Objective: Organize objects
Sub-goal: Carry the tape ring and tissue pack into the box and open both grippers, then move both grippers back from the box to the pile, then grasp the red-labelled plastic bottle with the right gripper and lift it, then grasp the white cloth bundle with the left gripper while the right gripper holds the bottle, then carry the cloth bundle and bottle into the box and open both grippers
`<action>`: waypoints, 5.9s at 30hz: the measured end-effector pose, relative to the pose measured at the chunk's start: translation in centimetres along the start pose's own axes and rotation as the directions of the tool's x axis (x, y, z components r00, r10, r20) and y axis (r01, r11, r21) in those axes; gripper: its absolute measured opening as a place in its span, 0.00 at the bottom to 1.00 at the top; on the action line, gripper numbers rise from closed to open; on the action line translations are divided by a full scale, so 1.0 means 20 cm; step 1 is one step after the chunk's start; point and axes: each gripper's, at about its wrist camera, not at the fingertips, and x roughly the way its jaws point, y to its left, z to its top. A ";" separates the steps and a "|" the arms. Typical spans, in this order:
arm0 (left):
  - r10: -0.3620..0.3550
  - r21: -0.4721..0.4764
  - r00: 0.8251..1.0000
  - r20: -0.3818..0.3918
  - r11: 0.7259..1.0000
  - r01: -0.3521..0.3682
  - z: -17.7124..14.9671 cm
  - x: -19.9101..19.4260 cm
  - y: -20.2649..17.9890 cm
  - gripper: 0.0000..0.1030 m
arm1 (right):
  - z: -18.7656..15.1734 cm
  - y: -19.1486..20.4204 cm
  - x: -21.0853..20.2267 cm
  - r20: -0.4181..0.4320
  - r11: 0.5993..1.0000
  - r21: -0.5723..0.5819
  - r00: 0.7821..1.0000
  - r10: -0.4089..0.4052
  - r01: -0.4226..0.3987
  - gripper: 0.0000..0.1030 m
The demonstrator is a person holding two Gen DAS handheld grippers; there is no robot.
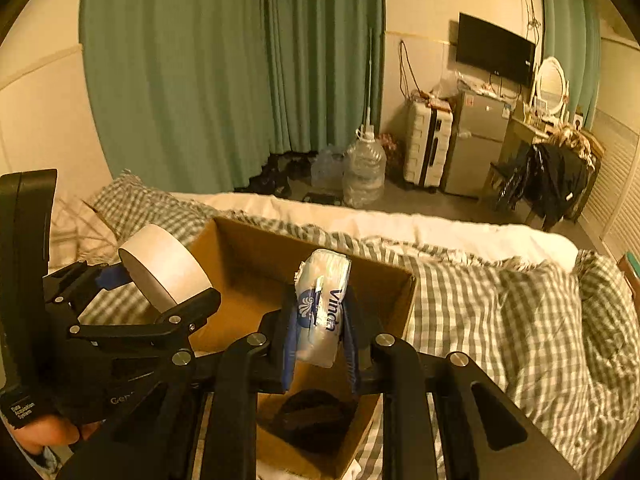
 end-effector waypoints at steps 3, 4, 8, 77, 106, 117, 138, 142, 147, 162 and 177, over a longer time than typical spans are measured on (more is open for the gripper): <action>-0.009 0.017 1.000 -0.012 1.000 0.009 -0.02 0.06 -0.02 0.81 | -0.02 -0.03 0.04 0.000 1.000 0.012 1.000 0.013 -0.013 0.18; -0.011 0.019 1.000 -0.019 1.000 0.012 -0.02 0.07 -0.03 0.82 | -0.02 -0.03 0.04 0.007 1.000 0.019 1.000 0.018 -0.018 0.19; 0.011 0.005 1.000 -0.007 1.000 -0.011 -0.03 0.05 -0.04 0.99 | -0.01 -0.06 0.02 0.018 0.999 0.037 1.000 0.022 -0.023 0.34; 0.171 -0.209 0.964 -0.205 0.954 -0.213 -1.09 -0.51 0.19 1.00 | -0.97 0.43 -0.11 -0.431 0.976 -0.155 0.900 0.071 -0.151 0.62; 0.041 0.026 0.962 -0.269 0.999 -0.035 -0.86 0.06 -0.23 0.39 | -0.81 -0.05 -0.28 -0.239 0.999 0.037 0.971 -0.017 0.027 0.62; 0.004 0.006 0.987 -0.158 1.000 -0.003 -0.79 -0.32 -0.19 0.22 | -0.78 -0.03 -0.42 -0.192 0.999 0.022 0.981 -0.041 0.046 0.62; -0.028 -0.011 0.996 0.086 1.000 0.029 -0.45 -0.99 -0.09 0.22 | -0.41 0.26 -1.07 0.093 0.997 -0.082 0.996 -0.001 0.008 0.62; -0.015 -0.005 0.996 0.093 1.000 0.016 -0.31 -0.91 -0.06 0.22 | -0.28 0.24 -1.01 0.110 0.996 -0.089 0.994 0.011 -0.001 0.62; -0.016 0.021 0.996 0.089 1.000 0.014 -0.16 -0.74 -0.06 0.22 | -0.12 0.21 -0.84 0.100 0.996 -0.086 0.995 0.003 0.005 0.62; -0.012 0.019 0.999 -0.033 1.000 0.013 -0.08 0.00 0.07 0.22 | 0.05 0.09 0.03 -0.049 0.999 -0.048 0.999 -0.021 0.019 0.62; 0.040 0.000 0.998 -0.053 0.999 -0.040 -0.12 -0.22 0.05 0.84 | 0.06 0.05 -0.14 0.004 0.998 -0.013 0.998 -0.068 0.068 0.90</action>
